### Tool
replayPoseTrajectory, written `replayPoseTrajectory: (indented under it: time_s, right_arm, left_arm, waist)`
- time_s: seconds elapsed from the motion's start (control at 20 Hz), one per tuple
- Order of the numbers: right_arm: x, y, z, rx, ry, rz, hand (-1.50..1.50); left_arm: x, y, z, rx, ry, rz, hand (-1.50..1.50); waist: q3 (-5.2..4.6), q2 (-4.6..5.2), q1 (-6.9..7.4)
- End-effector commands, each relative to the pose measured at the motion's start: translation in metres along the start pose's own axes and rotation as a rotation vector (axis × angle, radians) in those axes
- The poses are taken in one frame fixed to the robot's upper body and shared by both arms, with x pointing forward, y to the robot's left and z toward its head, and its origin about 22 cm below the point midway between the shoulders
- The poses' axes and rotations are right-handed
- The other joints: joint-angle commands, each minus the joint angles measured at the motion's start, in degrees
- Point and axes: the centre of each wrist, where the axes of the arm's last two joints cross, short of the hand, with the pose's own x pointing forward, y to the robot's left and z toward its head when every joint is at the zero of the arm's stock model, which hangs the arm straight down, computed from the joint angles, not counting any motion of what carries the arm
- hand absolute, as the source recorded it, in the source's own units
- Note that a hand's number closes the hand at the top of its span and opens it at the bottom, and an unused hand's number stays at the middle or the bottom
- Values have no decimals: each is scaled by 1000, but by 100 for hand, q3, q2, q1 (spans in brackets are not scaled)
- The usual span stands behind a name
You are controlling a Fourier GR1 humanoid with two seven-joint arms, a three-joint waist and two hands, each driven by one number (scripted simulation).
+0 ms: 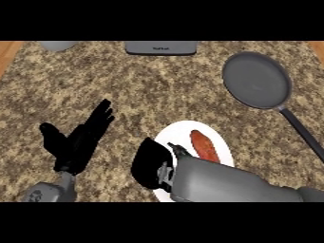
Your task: Pick the eggplant from the plate and place it in the pan
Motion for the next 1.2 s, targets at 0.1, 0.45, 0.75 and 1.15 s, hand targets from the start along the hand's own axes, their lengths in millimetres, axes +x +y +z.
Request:
replayPoseTrajectory:
  time_s: [0.1,0.45,0.75,1.15]
  right_arm:
    - [59,3,-6,152,98,119,-150]
    - [76,30,-3,165,144,71,-150]
    - [64,34,-9,154,208,138,-150]
    - [30,50,-12,146,249,182,-150]
  left_arm:
    - [4,-1,8,15,-16,1,0]
    - [13,7,10,9,-13,3,0]
    - [11,-5,29,-13,-9,21,0]
    - [-3,-9,1,-1,-23,19,0]
  waist:
    - [13,14,-107]
    - [16,40,-79]
    - [18,40,-14]
    - [16,57,-52]
